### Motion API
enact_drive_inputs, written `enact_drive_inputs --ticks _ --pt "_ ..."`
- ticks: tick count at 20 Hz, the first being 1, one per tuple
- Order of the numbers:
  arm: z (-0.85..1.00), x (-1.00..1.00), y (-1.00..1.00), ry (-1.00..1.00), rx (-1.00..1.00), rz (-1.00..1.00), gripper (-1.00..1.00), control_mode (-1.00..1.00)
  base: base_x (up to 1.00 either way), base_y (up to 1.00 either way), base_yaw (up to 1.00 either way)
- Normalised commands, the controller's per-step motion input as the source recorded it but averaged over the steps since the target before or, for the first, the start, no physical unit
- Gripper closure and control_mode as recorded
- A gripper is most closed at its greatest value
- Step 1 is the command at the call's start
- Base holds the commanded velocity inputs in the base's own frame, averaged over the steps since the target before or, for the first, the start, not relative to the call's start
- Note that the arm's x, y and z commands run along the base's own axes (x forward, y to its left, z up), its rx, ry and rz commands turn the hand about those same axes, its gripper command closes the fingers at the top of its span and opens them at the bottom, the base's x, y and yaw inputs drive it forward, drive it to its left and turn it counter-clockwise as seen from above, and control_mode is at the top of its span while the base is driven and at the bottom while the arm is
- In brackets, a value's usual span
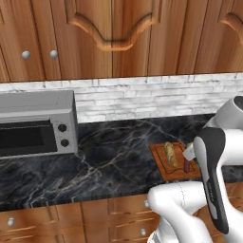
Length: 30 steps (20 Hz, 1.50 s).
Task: Retrieve the sausage and cheese from the fridge and place them on the cutting board on the counter.
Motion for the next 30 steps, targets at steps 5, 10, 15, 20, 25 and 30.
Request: enact_drive_inputs --ticks 5,10,15,20,25,30 --pt "0.00 0.00 0.00 0.00 0.00 0.00 1.00 1.00 0.00 0.00 0.00" --pt "0.00 0.00 0.00 0.00 0.00 0.00 1.00 -1.00 0.00 0.00 0.00" --pt "-0.02 -0.01 0.00 -0.01 0.00 0.00 1.00 -1.00 0.00 0.00 0.00" --pt "-0.12 -0.01 -0.35 0.12 0.00 -0.08 1.00 -1.00 0.00 0.00 0.00" --pt "-0.14 0.27 -0.36 0.20 0.00 -0.40 1.00 -1.00 0.00 0.00 0.00" --pt "-0.29 0.50 -0.10 0.04 0.00 -0.33 1.00 -1.00 0.00 0.00 0.00"
